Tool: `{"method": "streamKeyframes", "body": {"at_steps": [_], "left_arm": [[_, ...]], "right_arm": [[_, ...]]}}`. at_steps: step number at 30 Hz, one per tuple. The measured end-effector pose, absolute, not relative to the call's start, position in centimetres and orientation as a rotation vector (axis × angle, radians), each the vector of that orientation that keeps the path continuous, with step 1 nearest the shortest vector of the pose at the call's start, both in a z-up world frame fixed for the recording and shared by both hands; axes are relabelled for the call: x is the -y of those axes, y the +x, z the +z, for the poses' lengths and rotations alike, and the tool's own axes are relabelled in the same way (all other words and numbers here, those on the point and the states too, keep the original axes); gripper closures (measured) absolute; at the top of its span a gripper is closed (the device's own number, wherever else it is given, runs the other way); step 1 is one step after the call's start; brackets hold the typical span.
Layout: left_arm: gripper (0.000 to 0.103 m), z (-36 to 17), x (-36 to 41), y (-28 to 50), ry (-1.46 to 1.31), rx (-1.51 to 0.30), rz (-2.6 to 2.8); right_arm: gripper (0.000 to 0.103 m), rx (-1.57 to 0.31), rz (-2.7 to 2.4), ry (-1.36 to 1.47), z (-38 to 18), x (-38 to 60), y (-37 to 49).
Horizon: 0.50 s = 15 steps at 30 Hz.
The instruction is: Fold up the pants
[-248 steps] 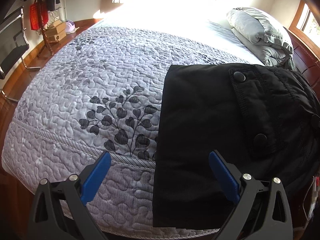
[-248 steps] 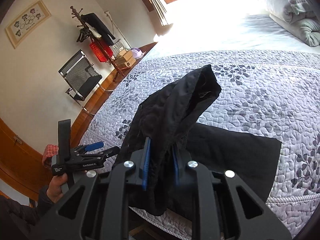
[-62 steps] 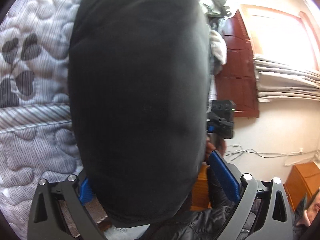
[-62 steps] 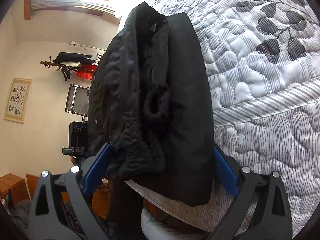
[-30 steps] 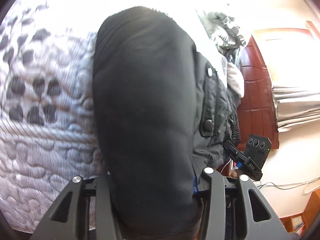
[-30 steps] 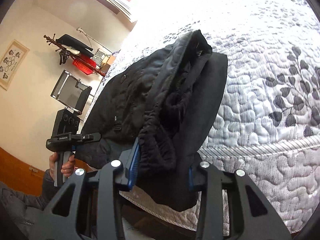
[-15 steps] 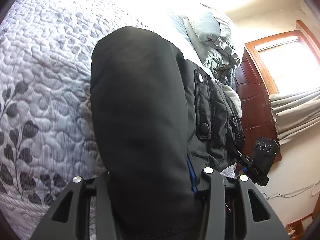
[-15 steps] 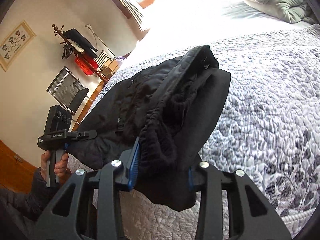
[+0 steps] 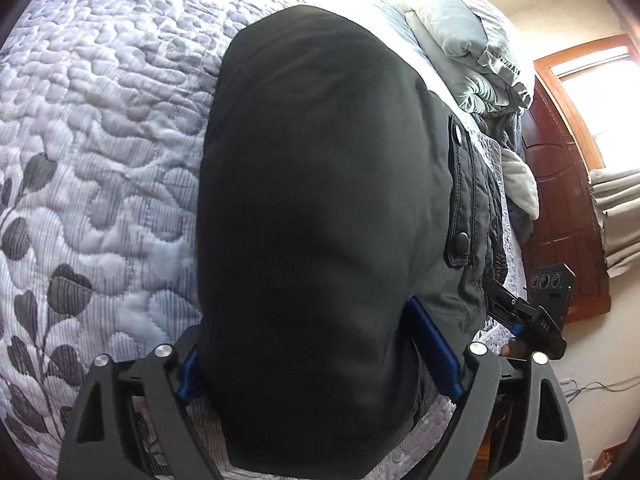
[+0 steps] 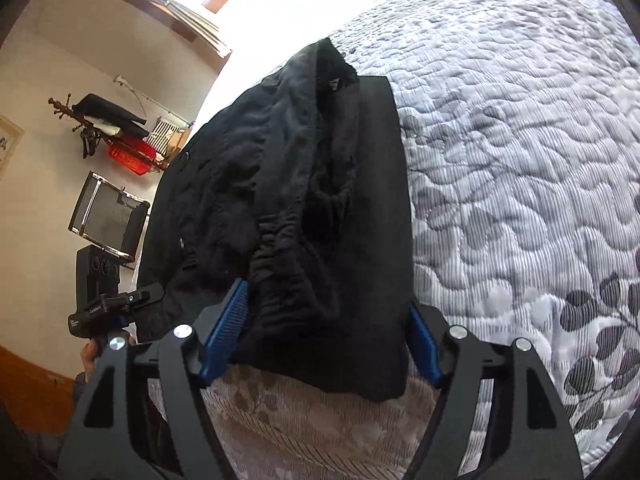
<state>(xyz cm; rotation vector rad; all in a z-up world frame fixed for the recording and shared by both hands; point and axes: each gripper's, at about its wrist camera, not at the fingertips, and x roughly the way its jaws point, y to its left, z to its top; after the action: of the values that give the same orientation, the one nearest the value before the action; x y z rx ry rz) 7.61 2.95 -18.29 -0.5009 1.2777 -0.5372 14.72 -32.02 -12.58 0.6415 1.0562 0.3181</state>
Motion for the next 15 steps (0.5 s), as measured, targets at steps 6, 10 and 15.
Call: {"method": "streamKeyframes", "body": {"at_steps": [6, 10, 15], "left_arm": [[0.004, -16.3, -4.7, 5.8, -0.462, -1.24, -0.377], [0.004, -14.2, -5.0, 3.9, -0.352, -1.189, -0.267], [0.004, -11.7, -3.1, 1.2, -0.143, -1.11, -0.17]], "right_arm": [[0.019, -1.003, 0.23, 0.7, -11.8, 34.6, 11.5], [0.015, -0.995, 0.12, 0.554, -9.4, 33.6, 10.0], [0.013, -0.971, 0.017, 0.364, -7.0, 30.9, 8.4]]}}
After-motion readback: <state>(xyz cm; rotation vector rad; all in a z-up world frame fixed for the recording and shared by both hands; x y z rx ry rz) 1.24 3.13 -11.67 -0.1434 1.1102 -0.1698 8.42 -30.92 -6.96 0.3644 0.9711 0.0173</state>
